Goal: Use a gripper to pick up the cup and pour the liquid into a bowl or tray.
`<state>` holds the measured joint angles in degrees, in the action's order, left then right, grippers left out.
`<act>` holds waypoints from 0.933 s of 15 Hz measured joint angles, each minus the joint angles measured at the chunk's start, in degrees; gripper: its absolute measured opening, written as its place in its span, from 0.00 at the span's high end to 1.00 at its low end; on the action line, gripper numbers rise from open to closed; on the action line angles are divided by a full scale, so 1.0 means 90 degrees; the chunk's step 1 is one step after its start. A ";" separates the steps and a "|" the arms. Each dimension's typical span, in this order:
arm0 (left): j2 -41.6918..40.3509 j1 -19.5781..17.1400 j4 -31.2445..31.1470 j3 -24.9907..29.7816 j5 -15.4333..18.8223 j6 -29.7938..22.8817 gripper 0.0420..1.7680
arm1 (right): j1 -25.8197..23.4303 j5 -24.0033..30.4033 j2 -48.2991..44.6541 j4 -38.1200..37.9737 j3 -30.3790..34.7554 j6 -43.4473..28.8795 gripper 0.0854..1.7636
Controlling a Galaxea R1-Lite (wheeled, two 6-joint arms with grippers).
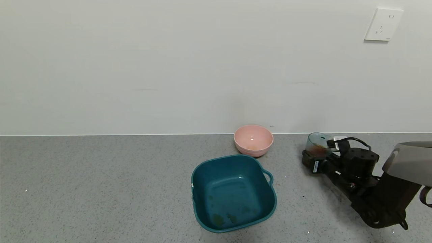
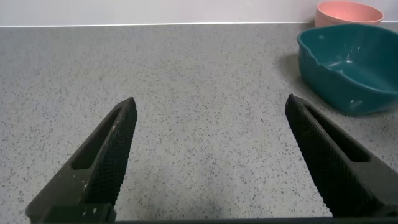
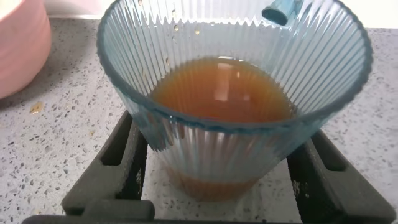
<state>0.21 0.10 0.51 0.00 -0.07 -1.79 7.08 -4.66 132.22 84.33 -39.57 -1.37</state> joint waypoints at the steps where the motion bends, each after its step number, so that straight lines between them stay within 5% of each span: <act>1: 0.0000 0.0000 0.0000 0.0000 0.0000 0.0000 0.03 | 0.0000 0.0009 -0.0144 -0.0238 -0.0037 0.0003 0.26; 8: 0.0000 0.0000 0.0000 0.0000 0.0000 -0.0003 0.03 | 0.0103 -0.0018 -0.1589 -0.3049 -0.1033 0.0023 0.26; 14: 0.0000 0.0000 0.0000 0.0000 0.0000 0.0000 0.03 | 0.0175 -0.0015 -0.2079 -0.4535 -0.2326 0.0347 0.27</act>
<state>0.21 0.10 0.51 0.00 -0.07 -1.79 8.66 -4.79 113.51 43.52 -60.50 1.76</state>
